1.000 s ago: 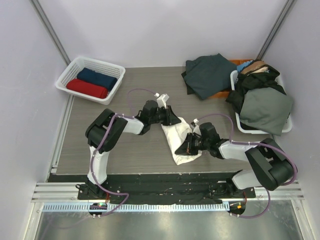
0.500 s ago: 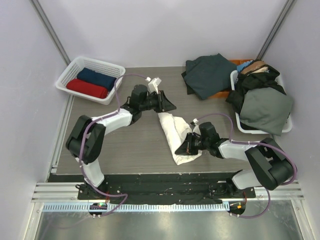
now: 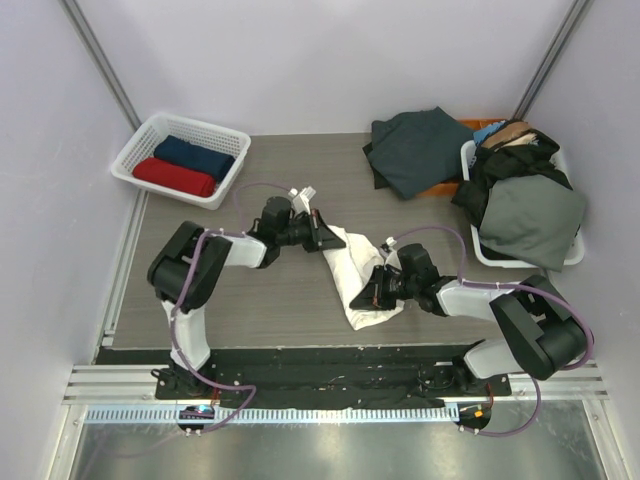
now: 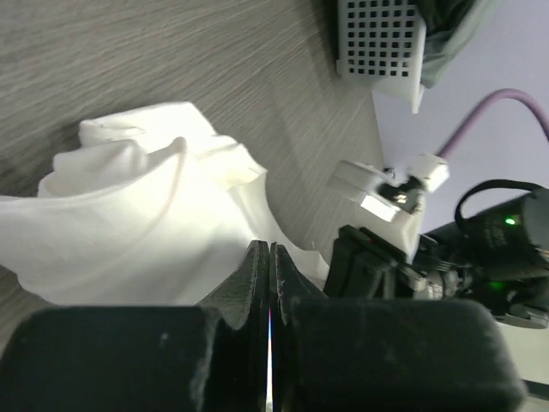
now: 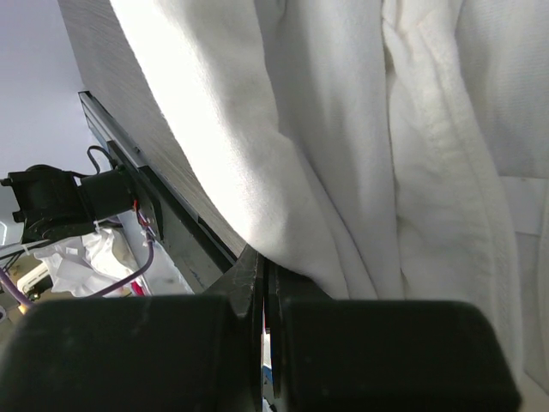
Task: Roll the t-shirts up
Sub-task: Roll the T-shirt to the center of the board.
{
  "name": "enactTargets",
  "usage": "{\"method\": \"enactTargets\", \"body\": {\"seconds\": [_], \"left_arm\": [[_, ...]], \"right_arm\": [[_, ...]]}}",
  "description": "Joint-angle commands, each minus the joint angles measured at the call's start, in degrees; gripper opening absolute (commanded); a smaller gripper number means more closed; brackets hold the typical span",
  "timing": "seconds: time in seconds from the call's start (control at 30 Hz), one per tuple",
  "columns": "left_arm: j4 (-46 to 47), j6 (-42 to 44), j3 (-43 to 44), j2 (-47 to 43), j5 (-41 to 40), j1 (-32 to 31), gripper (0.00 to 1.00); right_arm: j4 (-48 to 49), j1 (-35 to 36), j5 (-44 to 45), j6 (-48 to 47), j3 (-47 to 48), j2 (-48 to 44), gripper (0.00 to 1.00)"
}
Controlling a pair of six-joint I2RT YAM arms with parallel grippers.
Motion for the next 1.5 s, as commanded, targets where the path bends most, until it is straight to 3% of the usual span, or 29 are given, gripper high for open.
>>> {"method": "enactTargets", "body": {"seconds": [0.0,0.3,0.47,0.8,0.9,1.03,1.07,1.1,1.2,1.37,1.47], "left_arm": [[14.4,-6.7,1.4,5.7,2.8,-0.2,0.00],[12.6,-5.6,3.5,11.7,-0.6,-0.2,0.00],[10.0,-3.1,2.8,12.3,-2.5,-0.5,0.00],[6.8,0.4,3.9,12.7,-4.2,-1.9,0.00],[6.1,1.2,4.6,13.0,-4.5,-2.2,0.00],[6.6,2.2,5.1,13.7,-4.2,-2.6,0.00],[6.8,2.2,5.3,14.0,-4.0,-2.5,0.00],[6.9,2.3,5.5,14.3,-3.5,-2.5,0.00],[7.5,2.6,6.3,15.0,-2.4,-2.6,0.00],[6.2,3.4,7.4,16.0,-1.5,-2.6,0.00],[6.0,3.3,8.1,16.7,-0.9,-2.6,0.00]], "right_arm": [[-5.8,-0.3,6.5,-3.1,-0.4,1.4,0.01],[-8.6,-0.3,7.6,-4.4,0.4,0.1,0.02],[-19.1,-0.1,12.7,-8.6,5.1,-5.7,0.15],[-35.1,2.7,21.1,-15.1,18.3,-12.3,0.27],[-39.2,6.3,27.8,-16.9,23.2,-12.2,0.31],[-44.9,20.2,44.7,-18.2,30.8,-8.3,0.43],[-46.4,23.0,52.6,-18.6,32.5,-6.7,0.48],[-49.5,25.3,56.5,-18.7,35.8,-5.2,0.61],[-54.4,33.5,70.1,-18.7,41.4,1.9,0.76],[-64.6,44.3,87.9,-16.7,50.8,17.2,0.81],[-70.3,46.5,96.1,-14.1,54.6,23.7,0.85]]}}
